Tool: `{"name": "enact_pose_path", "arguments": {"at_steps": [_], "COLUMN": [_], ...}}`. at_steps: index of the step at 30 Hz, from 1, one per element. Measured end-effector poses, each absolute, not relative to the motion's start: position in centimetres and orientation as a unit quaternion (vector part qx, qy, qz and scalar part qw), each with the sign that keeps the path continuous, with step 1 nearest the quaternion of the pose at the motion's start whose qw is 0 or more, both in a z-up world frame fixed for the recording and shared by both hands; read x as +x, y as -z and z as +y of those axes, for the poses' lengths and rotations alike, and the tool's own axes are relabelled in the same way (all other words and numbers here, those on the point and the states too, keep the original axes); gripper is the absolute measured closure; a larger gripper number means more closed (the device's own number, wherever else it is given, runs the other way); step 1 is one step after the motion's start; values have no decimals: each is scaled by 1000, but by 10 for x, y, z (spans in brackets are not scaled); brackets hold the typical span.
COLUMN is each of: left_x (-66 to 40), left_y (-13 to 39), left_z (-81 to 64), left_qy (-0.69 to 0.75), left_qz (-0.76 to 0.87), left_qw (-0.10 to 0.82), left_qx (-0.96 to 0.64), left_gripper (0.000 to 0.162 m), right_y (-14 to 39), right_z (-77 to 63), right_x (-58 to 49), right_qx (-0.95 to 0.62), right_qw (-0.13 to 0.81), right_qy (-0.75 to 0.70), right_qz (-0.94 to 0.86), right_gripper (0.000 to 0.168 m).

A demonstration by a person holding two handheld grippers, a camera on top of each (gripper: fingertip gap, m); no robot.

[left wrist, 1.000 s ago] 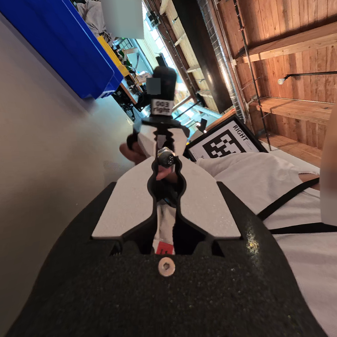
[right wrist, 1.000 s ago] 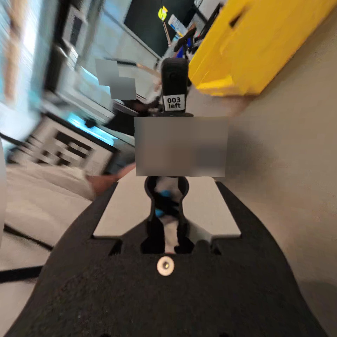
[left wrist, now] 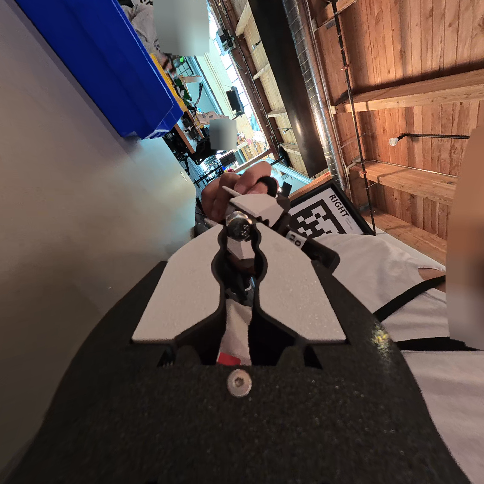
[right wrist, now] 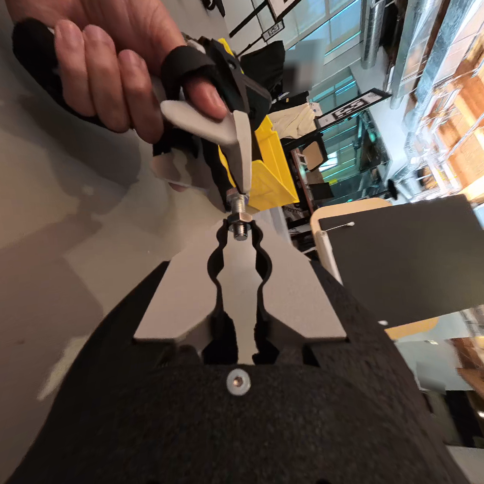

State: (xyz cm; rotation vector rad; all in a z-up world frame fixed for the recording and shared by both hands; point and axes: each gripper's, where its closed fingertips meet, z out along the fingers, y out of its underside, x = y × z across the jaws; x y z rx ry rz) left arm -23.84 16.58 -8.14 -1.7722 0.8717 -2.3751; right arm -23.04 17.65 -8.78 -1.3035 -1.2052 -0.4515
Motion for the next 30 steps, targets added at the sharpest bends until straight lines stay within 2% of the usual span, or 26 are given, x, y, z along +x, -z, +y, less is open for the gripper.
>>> {"name": "enact_pose_path", "arguments": {"at_steps": [3,6,9,12,15,17,19,22,25,28,30], "left_x": [-239,-240,-241,-240,-240,-240,-241,-243,-243,-241,-240], "left_y": [80,78,80,79,79,75,74,74,76,79,84], "left_z": [164,163,164,165,168,172,177,183,186,187,187], "left_qy": [769,763,756,758,758,768,775,781,778,774,767], "left_qz": [290,308,315,311,307,288,269,248,240,233,228], "left_qw": [28,43,50,50,57,58,59,60,64,63,59], "left_qx": [-569,-567,-572,-571,-573,-569,-569,-570,-577,-586,-596], "left_gripper": [145,145,145,145,145,145,145,145,145,145,145], "right_y": [88,89,91,86,84,77,72,81,103,110,114], "right_z": [173,168,165,163,164,164,163,167,174,191,191], "right_x": [-233,-238,-243,-245,-247,-248,-248,-244,-236,-213,-211], "right_qx": [-626,-704,-746,-723,-691,-668,-664,-708,-732,-705,-665], "right_qw": [606,567,469,345,264,272,308,418,516,592,590], "right_qy": [73,-140,-383,-582,-669,-688,-673,-535,-293,-15,115], "right_qz": [-485,-404,-277,-143,-77,-77,-101,-194,-334,-391,-443], "right_gripper": [151,151,151,152,151,144,129,127,126,126,123]}}
